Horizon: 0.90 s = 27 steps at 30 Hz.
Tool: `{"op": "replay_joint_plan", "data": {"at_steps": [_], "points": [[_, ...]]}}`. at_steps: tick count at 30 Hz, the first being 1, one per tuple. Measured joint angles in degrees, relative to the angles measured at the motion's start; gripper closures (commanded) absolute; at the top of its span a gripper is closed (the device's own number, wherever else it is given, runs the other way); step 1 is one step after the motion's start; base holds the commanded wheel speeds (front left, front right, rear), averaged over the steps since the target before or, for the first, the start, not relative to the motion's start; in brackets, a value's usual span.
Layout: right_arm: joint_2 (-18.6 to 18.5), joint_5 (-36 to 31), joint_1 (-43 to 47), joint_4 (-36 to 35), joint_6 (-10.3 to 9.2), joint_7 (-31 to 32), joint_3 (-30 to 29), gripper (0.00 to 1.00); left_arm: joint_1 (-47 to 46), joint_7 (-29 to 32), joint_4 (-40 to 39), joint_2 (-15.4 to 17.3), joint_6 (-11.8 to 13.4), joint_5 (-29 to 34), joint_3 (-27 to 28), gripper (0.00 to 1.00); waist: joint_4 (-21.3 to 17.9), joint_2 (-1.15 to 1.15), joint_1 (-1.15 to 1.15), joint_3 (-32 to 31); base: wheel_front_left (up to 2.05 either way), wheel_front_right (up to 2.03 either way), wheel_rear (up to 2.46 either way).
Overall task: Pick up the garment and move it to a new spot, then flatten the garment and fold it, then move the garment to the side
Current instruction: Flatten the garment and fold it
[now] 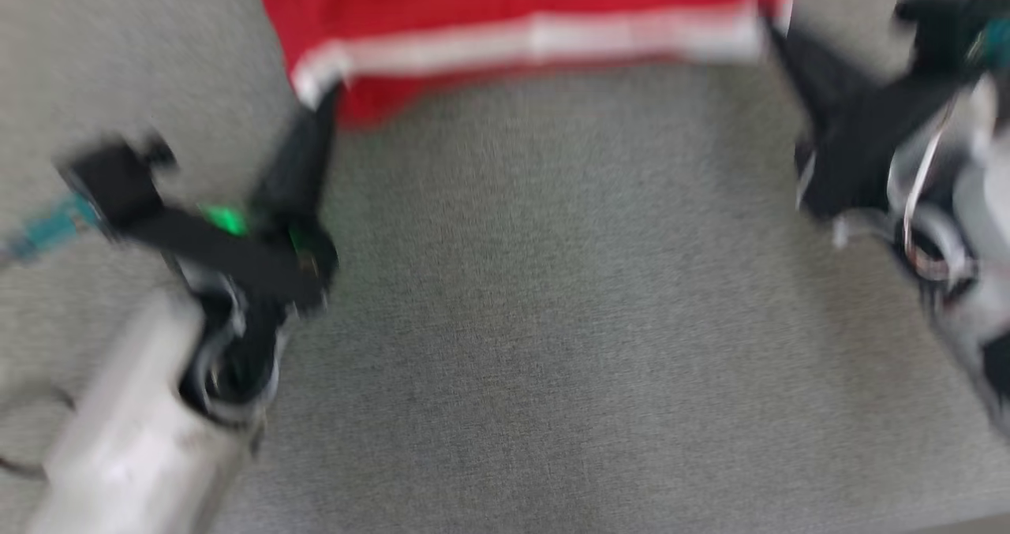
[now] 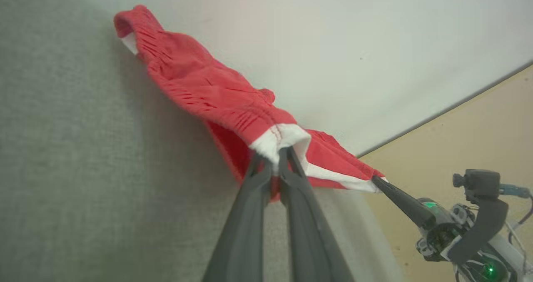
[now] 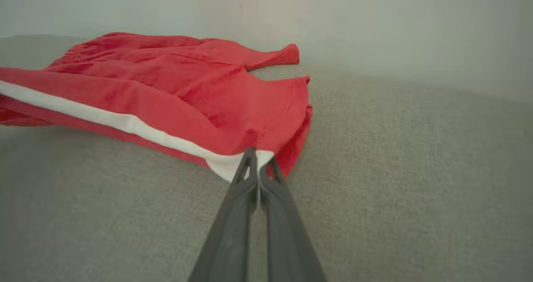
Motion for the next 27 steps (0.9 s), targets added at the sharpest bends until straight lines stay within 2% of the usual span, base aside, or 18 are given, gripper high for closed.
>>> {"op": "replay_joint_plan", "data": {"at_steps": [3, 7, 19, 23, 27], "points": [[-0.7, 0.9, 8.9, -5.5, 0.00, 9.1, -3.5, 1.00, 6.1, 1.2, -0.5, 0.2, 0.1, -2.1, -1.1, 1.00, 0.0, 0.00, 0.00, -4.1, 0.00, 0.00, 0.00], [-0.7, -1.3, 20.3, -13.2, 0.00, 19.5, -9.4, 1.00, 13.5, 3.6, -1.6, 1.7, 1.4, -2.1, -4.4, 1.00, -0.2, 0.00, -0.01, -9.3, 0.00, 0.00, 0.00], [4.9, -5.8, 56.2, -37.4, 0.00, 50.8, -21.5, 1.00, 30.2, 9.0, -9.3, 8.0, 5.7, 0.8, -12.9, 1.00, -0.3, -0.01, -0.01, -21.7, 0.00, 0.00, 0.00], [6.7, -8.4, 63.5, -41.8, 0.00, 57.0, -26.7, 1.00, 34.2, 11.6, -12.4, 10.9, 7.1, 0.6, -14.6, 1.00, 0.1, 0.00, 0.00, -24.3, 0.00, 0.00, 0.00], [9.0, -11.4, 66.9, -44.3, 0.00, 60.0, -31.0, 1.00, 37.1, 14.0, -14.9, 13.0, 9.4, 0.3, -15.9, 1.00, 1.2, 0.00, 0.00, -25.9, 0.00, 0.00, 0.00]]}}
